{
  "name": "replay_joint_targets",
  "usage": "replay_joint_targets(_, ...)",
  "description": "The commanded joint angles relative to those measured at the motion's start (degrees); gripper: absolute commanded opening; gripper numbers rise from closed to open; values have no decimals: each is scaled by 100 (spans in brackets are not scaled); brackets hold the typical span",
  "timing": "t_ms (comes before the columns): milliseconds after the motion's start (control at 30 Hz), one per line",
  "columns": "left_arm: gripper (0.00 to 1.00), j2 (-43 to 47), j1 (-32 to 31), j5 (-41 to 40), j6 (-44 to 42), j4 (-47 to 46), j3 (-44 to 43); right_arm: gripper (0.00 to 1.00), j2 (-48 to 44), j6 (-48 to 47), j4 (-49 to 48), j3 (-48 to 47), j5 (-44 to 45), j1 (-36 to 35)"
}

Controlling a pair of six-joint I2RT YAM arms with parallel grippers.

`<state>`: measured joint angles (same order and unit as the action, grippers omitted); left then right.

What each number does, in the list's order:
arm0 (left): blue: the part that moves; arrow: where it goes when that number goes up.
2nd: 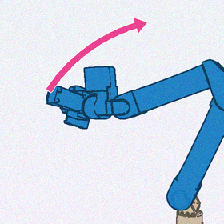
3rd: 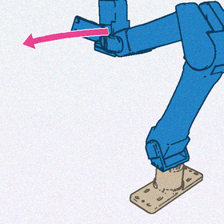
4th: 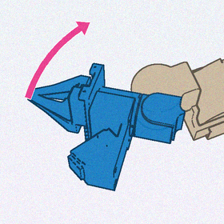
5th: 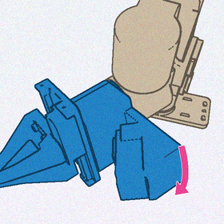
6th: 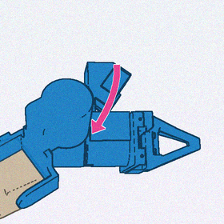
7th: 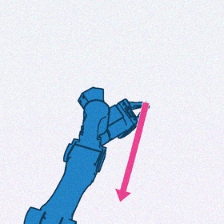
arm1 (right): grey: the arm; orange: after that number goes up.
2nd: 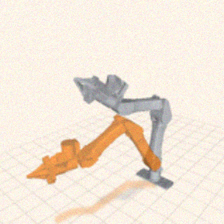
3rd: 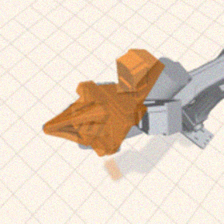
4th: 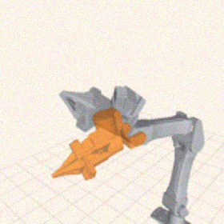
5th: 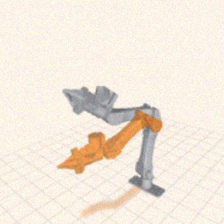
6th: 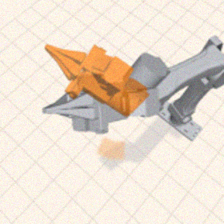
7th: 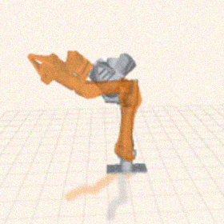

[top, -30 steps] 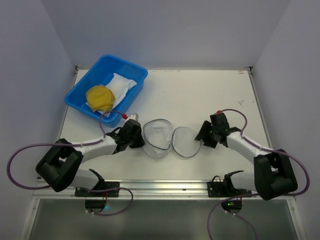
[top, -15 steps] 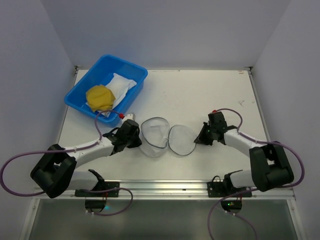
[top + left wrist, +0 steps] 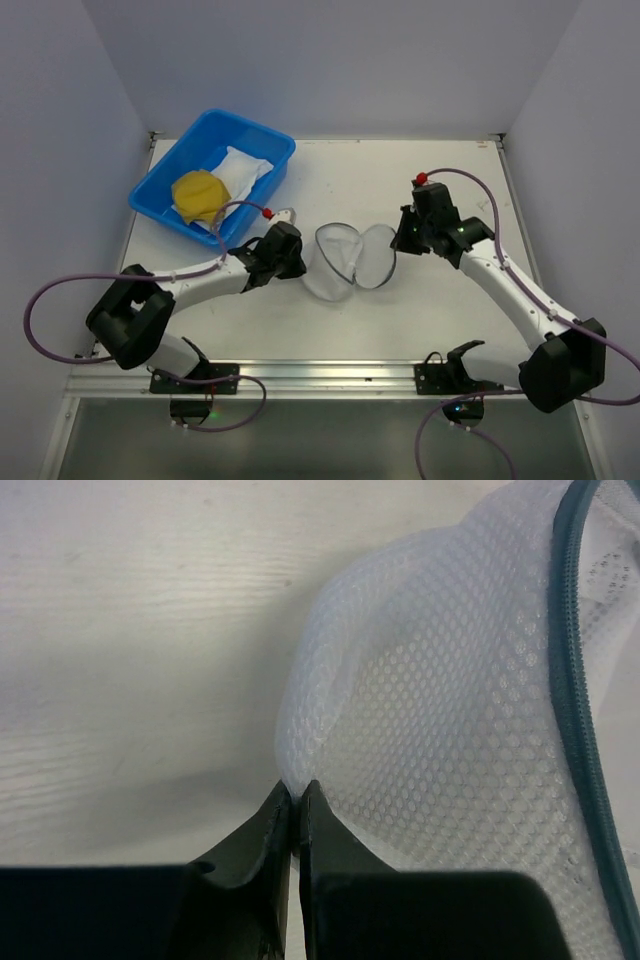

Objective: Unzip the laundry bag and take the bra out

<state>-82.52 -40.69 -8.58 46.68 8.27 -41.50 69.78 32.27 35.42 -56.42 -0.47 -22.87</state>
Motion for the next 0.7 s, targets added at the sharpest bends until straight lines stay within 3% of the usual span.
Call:
replay_joint_targets(0, 0, -387, -342, -30, -1, -387, -552, 0, 18, -300, 851, -543, 214, -243)
replay_joint_targets(167, 0, -1063, -651, 198, 192, -930, -948, 0, 264, -213, 800, -1133, -251, -673)
replay_joint_targets(367, 0, -1380, -800, 497, 456, -1494, -747, 0, 949, -2, 63, -1196, -963, -1078)
replay_joint_targets(567, 0, -1328, -800, 568, 729, -2048, -202, 0, 1845, 428, -1396, -495, -1368, -1211)
replay_joint_targets(667, 0, -1337, -800, 585, 834, -2259, 18, 0, 2205, 666, -2588, 76, -1437, -1220)
